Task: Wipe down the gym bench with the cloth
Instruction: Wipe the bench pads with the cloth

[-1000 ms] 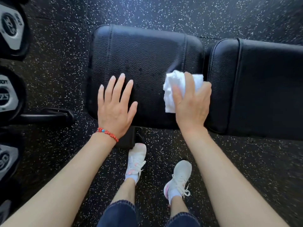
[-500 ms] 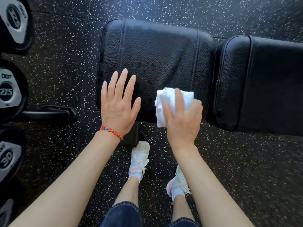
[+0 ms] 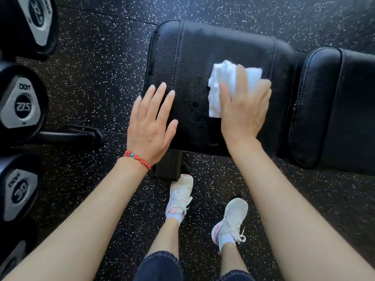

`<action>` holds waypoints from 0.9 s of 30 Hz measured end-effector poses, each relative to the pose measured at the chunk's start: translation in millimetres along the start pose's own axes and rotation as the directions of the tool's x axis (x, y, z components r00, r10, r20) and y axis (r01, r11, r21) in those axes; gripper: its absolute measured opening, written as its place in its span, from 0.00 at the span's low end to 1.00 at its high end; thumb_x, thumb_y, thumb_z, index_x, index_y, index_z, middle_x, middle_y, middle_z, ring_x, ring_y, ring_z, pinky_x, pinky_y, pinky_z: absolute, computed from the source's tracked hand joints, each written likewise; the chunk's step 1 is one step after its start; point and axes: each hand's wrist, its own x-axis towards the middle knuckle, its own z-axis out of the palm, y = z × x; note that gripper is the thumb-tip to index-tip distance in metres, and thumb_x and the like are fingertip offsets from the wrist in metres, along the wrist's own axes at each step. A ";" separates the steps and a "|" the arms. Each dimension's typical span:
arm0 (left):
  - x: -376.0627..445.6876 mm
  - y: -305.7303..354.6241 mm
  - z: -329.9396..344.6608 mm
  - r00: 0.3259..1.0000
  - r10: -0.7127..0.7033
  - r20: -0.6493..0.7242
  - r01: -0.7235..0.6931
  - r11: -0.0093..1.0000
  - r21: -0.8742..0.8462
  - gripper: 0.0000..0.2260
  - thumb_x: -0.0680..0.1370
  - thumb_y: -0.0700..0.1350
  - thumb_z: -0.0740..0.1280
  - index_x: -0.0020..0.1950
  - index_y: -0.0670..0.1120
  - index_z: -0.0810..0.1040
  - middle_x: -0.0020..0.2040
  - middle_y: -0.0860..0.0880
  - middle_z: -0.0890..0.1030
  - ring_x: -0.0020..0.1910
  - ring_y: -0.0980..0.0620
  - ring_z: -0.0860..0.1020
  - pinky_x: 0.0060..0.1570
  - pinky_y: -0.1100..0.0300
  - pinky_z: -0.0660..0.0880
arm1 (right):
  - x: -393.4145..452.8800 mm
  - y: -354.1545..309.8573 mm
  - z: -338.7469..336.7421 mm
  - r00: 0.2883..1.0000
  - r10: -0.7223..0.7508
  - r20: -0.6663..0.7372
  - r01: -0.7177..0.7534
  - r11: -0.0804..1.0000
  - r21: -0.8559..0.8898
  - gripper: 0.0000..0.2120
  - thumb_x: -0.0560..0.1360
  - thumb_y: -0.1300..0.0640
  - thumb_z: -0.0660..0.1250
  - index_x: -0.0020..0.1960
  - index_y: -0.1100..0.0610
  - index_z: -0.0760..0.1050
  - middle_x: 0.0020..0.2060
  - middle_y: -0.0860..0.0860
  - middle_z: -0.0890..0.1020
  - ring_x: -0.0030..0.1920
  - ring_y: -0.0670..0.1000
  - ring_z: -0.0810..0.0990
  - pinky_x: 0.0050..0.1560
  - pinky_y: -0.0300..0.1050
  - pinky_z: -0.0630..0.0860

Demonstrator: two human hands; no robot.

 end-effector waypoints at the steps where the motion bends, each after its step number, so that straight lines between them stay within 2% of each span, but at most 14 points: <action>1: -0.8 -3.4 -1.3 1.000 -0.014 -0.005 0.014 1.000 0.001 0.22 0.80 0.49 0.55 0.72 0.40 0.65 0.72 0.40 0.65 0.71 0.43 0.60 0.70 0.47 0.55 | -20.8 -0.7 3.4 0.998 -0.036 -0.059 0.037 0.999 0.010 0.23 0.76 0.43 0.60 0.64 0.56 0.73 0.44 0.63 0.74 0.41 0.61 0.73 0.40 0.48 0.70; 3: -3.0 -10.4 -3.4 0.999 -0.041 -0.011 0.041 0.999 0.012 0.22 0.80 0.48 0.54 0.72 0.40 0.64 0.72 0.40 0.65 0.71 0.43 0.59 0.70 0.46 0.56 | -57.4 -3.9 6.9 0.989 -0.103 -0.110 0.104 0.995 0.006 0.21 0.76 0.43 0.60 0.61 0.57 0.74 0.40 0.61 0.72 0.37 0.58 0.71 0.35 0.45 0.68; 6: -6.1 -15.0 -4.3 0.999 -0.036 -0.008 0.037 0.999 0.036 0.22 0.80 0.48 0.54 0.72 0.40 0.64 0.72 0.40 0.65 0.71 0.43 0.60 0.70 0.46 0.57 | -80.5 -5.8 9.2 0.985 -0.135 -0.106 0.135 0.991 -0.009 0.21 0.78 0.43 0.56 0.61 0.56 0.72 0.41 0.59 0.70 0.38 0.55 0.66 0.35 0.46 0.66; 9: -5.9 -14.2 -2.0 1.000 -0.025 -0.014 0.025 0.999 0.040 0.22 0.80 0.48 0.54 0.72 0.39 0.64 0.72 0.39 0.65 0.71 0.42 0.60 0.69 0.47 0.55 | -56.7 -14.6 9.5 0.979 -0.155 -0.135 0.155 0.988 -0.006 0.21 0.76 0.44 0.59 0.58 0.57 0.76 0.38 0.61 0.74 0.36 0.58 0.71 0.34 0.46 0.68; 12: -6.1 -12.9 -0.4 0.999 -0.038 -0.020 0.039 0.998 0.053 0.22 0.80 0.47 0.55 0.72 0.39 0.65 0.72 0.39 0.65 0.71 0.42 0.60 0.69 0.47 0.55 | -6.9 -46.3 17.7 0.976 -0.083 -0.204 0.089 0.996 0.022 0.20 0.72 0.44 0.62 0.54 0.56 0.79 0.37 0.61 0.76 0.34 0.61 0.74 0.33 0.45 0.70; 16: -5.5 -13.1 -3.1 0.999 -0.039 -0.018 0.040 0.998 0.050 0.22 0.80 0.47 0.55 0.72 0.40 0.65 0.72 0.39 0.66 0.71 0.42 0.60 0.69 0.46 0.56 | 28.8 -70.1 20.6 0.983 -0.037 -0.181 0.045 0.998 0.040 0.21 0.73 0.43 0.59 0.58 0.56 0.77 0.42 0.61 0.76 0.39 0.60 0.74 0.38 0.48 0.69; 22: -2.1 -16.4 -13.6 0.999 -0.051 -0.013 0.052 0.998 0.043 0.21 0.80 0.46 0.54 0.71 0.39 0.66 0.71 0.39 0.66 0.71 0.42 0.60 0.69 0.46 0.56 | -64.9 -36.5 13.5 0.970 -0.224 -0.094 0.226 0.974 0.013 0.21 0.76 0.43 0.59 0.61 0.56 0.73 0.39 0.59 0.74 0.36 0.56 0.71 0.35 0.46 0.66; 24: 0.4 -15.2 -16.2 0.998 -0.054 -0.015 0.055 0.997 0.045 0.21 0.79 0.46 0.55 0.71 0.39 0.66 0.71 0.39 0.66 0.71 0.42 0.60 0.69 0.45 0.57 | -76.1 -29.7 12.3 0.964 -0.250 -0.090 0.250 0.968 -0.007 0.20 0.77 0.43 0.57 0.61 0.56 0.71 0.38 0.59 0.73 0.35 0.55 0.69 0.35 0.45 0.64; 27: 8.2 -8.2 -15.2 0.999 -0.045 -0.022 0.046 0.998 0.042 0.21 0.80 0.46 0.54 0.71 0.40 0.67 0.72 0.39 0.66 0.71 0.43 0.60 0.69 0.45 0.57 | -64.1 -29.2 11.7 0.952 -0.285 -0.111 0.289 0.957 0.024 0.20 0.76 0.44 0.58 0.59 0.57 0.75 0.37 0.59 0.74 0.35 0.55 0.69 0.35 0.45 0.64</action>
